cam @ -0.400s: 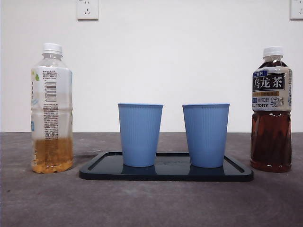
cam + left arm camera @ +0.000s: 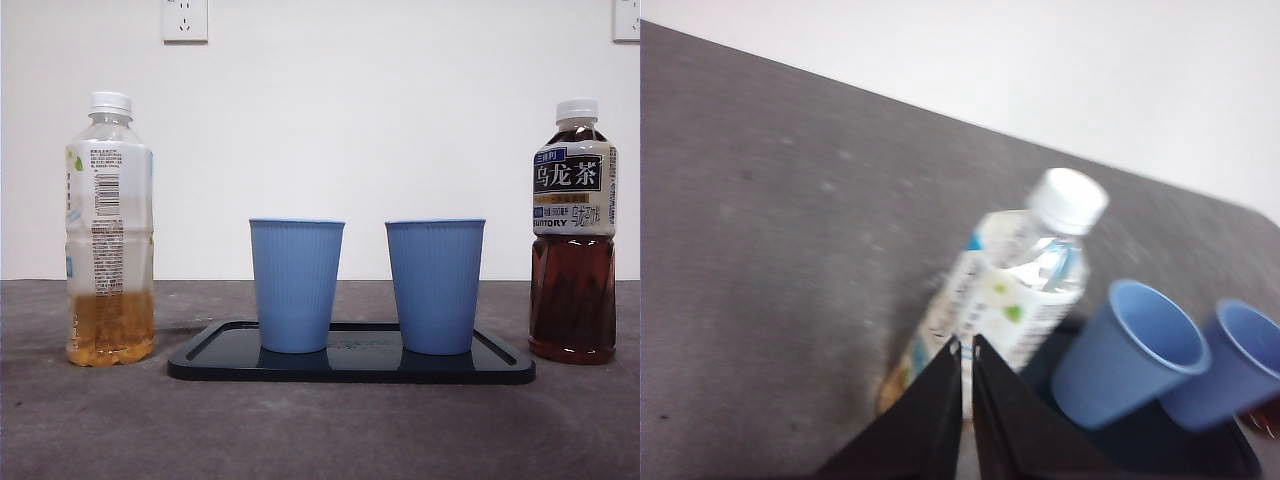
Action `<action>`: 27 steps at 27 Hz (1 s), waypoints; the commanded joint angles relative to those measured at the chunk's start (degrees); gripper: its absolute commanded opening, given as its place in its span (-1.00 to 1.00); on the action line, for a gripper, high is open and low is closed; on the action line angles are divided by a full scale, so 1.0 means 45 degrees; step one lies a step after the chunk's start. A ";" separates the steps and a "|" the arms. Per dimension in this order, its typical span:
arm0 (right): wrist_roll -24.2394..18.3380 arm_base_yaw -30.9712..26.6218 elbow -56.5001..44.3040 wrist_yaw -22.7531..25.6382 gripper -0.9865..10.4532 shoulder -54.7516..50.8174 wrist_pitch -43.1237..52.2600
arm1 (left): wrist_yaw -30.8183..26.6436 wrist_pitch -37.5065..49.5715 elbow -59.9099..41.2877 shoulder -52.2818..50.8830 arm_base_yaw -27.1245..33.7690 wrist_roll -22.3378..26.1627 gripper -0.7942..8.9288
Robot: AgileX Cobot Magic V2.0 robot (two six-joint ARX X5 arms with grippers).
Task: Pour the drink into the cup
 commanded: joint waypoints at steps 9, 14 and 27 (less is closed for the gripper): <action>-0.2851 0.0053 0.1651 -0.2021 -0.81 0.2278 -0.1778 | 0.3021 -0.0908 0.2526 0.3531 -0.0699 0.2759 -0.79; -0.2832 0.0053 0.1651 -0.1991 -0.48 0.2346 -0.1860 | 0.3016 -0.0947 0.2526 0.3988 -0.0840 0.2754 -0.56; -0.1593 0.0068 0.1239 -0.0544 0.03 0.2351 -0.0962 | 0.3021 -0.0962 0.2526 0.4027 -0.0947 0.2370 0.18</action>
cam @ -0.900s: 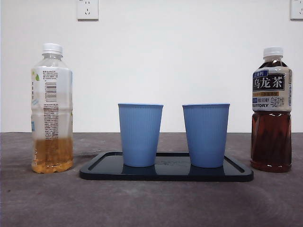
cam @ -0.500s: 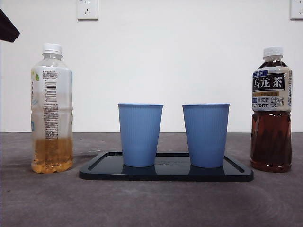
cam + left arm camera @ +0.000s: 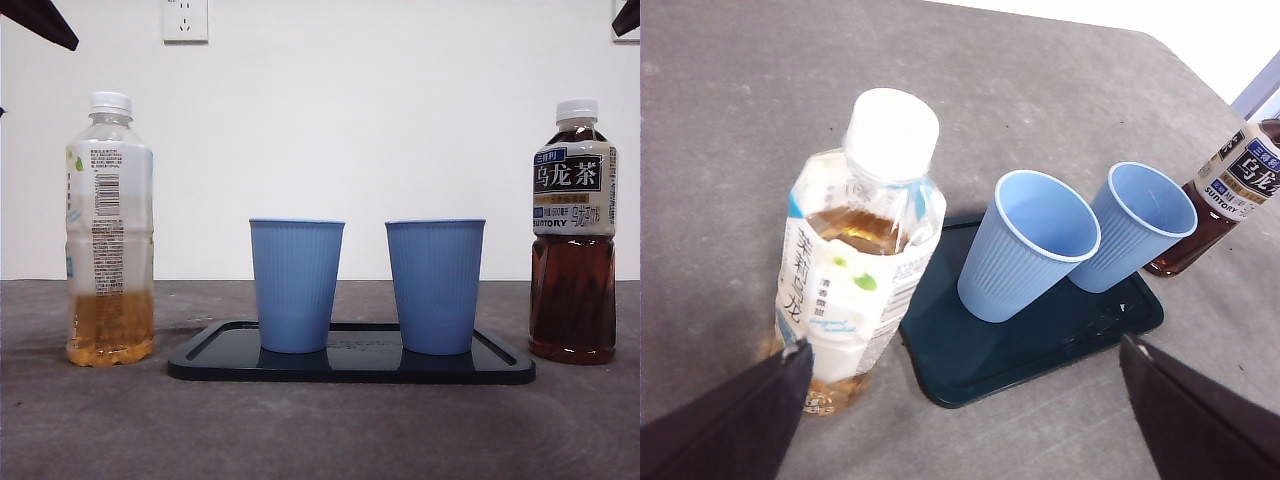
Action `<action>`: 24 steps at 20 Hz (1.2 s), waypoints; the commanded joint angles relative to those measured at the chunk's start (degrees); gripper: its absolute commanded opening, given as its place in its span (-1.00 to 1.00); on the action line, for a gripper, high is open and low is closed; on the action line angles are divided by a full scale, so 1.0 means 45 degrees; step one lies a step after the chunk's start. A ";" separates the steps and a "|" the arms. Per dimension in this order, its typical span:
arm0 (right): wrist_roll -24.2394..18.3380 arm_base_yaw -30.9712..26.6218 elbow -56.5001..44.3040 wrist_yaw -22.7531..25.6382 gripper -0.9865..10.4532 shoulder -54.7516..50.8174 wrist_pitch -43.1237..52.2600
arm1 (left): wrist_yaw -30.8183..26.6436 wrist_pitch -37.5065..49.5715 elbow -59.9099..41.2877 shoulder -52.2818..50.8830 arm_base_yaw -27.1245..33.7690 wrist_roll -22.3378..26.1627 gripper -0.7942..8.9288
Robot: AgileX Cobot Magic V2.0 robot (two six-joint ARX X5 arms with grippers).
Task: Pour the drink into the cup
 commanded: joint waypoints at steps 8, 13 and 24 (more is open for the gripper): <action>0.1598 0.1035 -0.3390 0.2317 0.03 0.1481 0.6829 | 0.0097 0.0233 0.0151 0.0092 -0.0214 -0.0068 0.18; 0.0879 0.1146 -0.3857 0.3007 0.03 0.3988 0.9889 | 0.0097 0.0452 0.0151 0.0092 -0.0355 -0.0073 0.18; 0.0554 0.1132 -0.3857 0.3245 0.03 0.8106 1.4518 | 0.0092 0.0763 0.0151 0.0092 -0.0534 -0.0063 0.18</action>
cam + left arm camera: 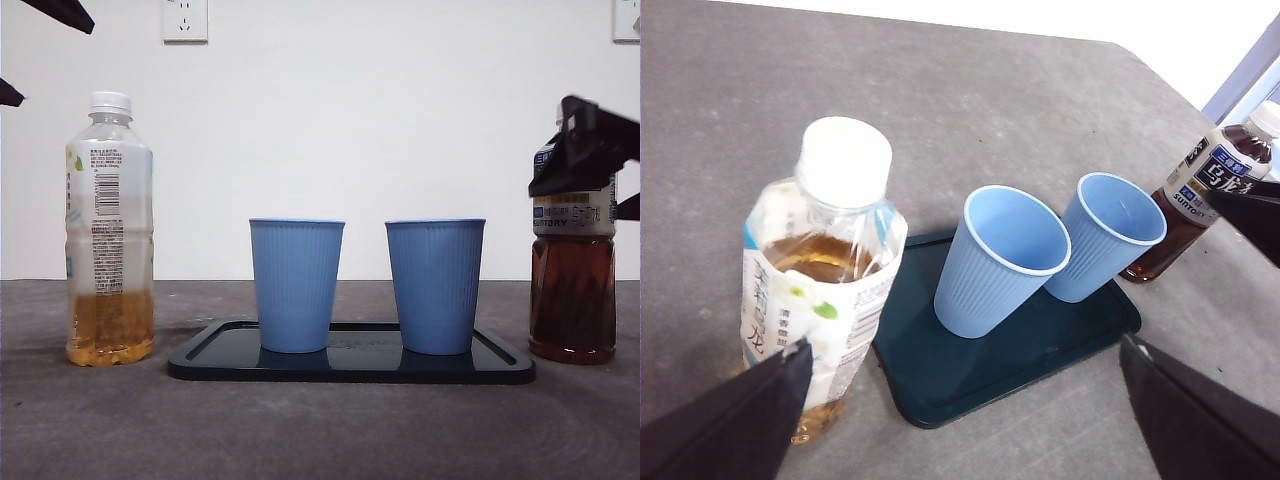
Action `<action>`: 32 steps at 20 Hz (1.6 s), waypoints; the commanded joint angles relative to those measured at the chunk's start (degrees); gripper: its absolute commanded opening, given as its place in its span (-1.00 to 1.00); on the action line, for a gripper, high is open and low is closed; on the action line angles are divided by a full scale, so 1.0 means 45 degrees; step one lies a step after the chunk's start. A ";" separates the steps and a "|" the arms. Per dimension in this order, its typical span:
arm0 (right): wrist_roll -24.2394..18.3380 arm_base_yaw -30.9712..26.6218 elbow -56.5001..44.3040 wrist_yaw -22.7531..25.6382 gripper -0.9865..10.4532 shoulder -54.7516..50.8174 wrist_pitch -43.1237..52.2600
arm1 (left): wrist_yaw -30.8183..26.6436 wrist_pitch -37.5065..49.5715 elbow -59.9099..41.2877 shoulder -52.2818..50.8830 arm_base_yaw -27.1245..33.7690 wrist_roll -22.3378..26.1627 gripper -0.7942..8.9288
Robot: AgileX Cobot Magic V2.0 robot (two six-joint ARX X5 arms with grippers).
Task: Pour the drink into the cup
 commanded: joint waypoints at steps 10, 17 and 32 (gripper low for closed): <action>-0.0151 0.0019 0.0087 0.0034 -0.36 0.2259 0.2458 | 0.0078 0.0199 0.0151 0.0078 -0.0039 0.0015 0.18; -0.0272 0.0019 0.0097 -0.0078 -0.48 0.2254 0.2637 | 0.0073 0.0199 0.0151 0.0078 -0.0039 0.0068 0.18; -0.3279 0.1690 0.5192 0.3109 -0.48 -0.0005 -1.0365 | 0.0039 0.0131 0.0151 0.0083 -0.0039 0.0219 0.18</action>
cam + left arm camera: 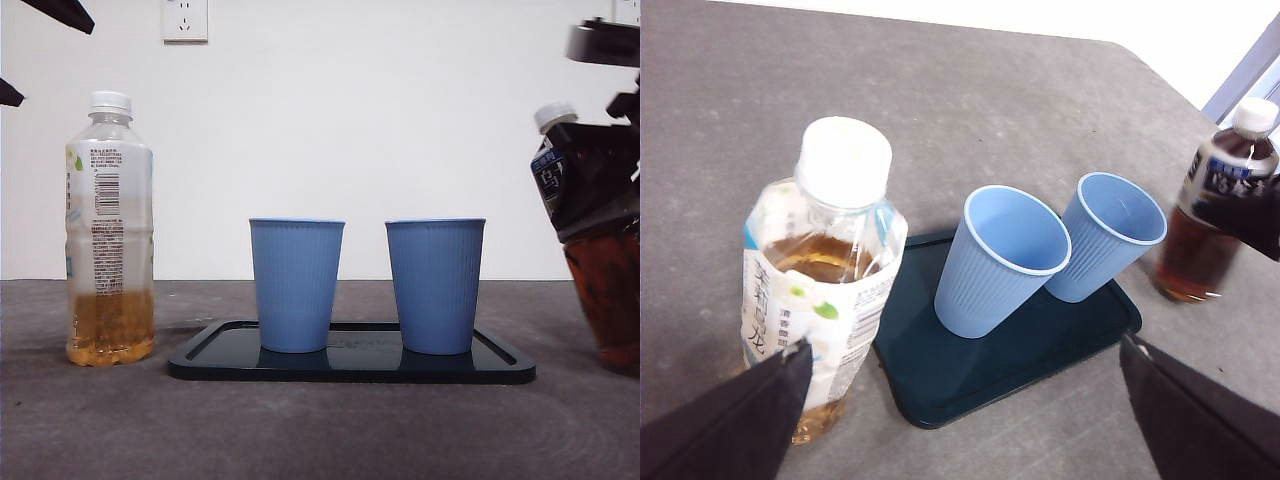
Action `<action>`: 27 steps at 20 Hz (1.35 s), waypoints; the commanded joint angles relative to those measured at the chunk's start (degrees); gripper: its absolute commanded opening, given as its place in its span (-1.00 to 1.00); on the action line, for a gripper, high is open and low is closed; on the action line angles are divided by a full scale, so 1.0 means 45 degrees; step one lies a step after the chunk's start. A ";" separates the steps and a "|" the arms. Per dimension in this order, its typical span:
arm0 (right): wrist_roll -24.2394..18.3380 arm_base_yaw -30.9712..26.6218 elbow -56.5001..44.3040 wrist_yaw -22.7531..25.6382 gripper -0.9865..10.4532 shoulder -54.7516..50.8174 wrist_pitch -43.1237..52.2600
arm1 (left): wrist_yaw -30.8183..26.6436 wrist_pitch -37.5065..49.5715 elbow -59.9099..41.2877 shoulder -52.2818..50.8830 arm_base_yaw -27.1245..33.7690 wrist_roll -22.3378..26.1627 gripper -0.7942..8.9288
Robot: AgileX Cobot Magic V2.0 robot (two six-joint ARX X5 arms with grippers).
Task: Pour the drink into the cup
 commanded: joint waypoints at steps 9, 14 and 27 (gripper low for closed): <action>-0.3453 0.3361 0.4877 0.5037 -0.48 0.1122 -0.7266 | 0.0034 0.0141 0.0146 0.0117 -0.0039 0.0398 0.18; -0.4629 0.4284 0.6411 0.7266 -0.48 0.2603 -0.8850 | 0.0034 0.0146 0.0146 0.0087 -0.0049 0.0379 0.18; -0.7291 0.5586 0.7057 1.1448 -0.48 0.5008 -0.9423 | -0.0097 0.0238 0.0146 -0.0539 -0.0053 0.0389 0.18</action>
